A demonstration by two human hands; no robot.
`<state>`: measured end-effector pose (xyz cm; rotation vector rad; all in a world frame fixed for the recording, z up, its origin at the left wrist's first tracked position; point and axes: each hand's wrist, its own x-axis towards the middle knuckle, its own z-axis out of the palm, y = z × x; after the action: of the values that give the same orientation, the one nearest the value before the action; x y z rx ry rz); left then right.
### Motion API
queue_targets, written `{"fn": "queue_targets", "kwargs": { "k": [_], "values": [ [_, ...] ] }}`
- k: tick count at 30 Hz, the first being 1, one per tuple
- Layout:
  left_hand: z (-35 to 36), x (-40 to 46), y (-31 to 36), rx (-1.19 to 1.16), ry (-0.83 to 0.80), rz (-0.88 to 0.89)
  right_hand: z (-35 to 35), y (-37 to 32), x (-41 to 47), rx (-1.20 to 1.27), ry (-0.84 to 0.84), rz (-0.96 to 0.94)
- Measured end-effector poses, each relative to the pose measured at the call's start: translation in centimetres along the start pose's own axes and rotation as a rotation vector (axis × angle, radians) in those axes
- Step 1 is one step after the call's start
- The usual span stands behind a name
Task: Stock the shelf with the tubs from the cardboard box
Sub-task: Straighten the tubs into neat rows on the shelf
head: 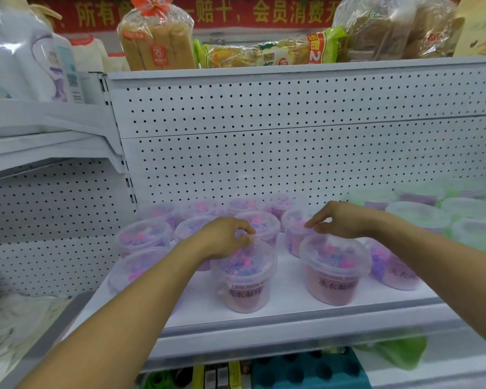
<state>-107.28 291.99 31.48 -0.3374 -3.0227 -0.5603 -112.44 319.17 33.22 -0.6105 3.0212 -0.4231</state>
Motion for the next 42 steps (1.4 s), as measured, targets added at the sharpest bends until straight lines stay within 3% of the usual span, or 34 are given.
{"fn": "queue_targets", "kwargs": {
  "k": [10, 13, 16, 18, 21, 28, 35, 42],
  "values": [
    [-0.8, -0.4, -0.6, -0.033, -0.007, 0.013, 0.4, -0.6, -0.4, -0.038, -0.061, 0.04],
    [-2.1, -2.3, -2.1, -0.121, 0.093, 0.019, 1.6, -1.5, -0.5, -0.036, 0.058, 0.01],
    [-3.5, -5.1, -4.1, -0.138, 0.154, 0.011, 2.8, -4.7, -1.3, 0.094, 0.155, -0.16],
    [-4.4, -7.4, -5.9, -0.12, 0.19, 0.011, 3.4, -7.6, -2.5, 0.185, 0.065, -0.236],
    [-5.6, -11.0, -8.7, -0.128, 0.222, 0.019, 4.3, -10.7, -4.3, 0.11, -0.07, -0.269],
    [-6.1, -14.9, -12.2, -0.072, 0.03, -0.084, 5.5, -15.3, -4.6, 0.054, -0.056, -0.29],
    [-6.5, -16.4, -12.8, 0.104, 0.126, -0.154, 7.0, -18.0, -3.7, 0.045, -0.022, -0.297],
    [-7.1, -16.9, -13.7, 0.089, 0.143, -0.214, 7.6, -19.9, -3.2, 0.033, -0.015, -0.283]
  ]
}}
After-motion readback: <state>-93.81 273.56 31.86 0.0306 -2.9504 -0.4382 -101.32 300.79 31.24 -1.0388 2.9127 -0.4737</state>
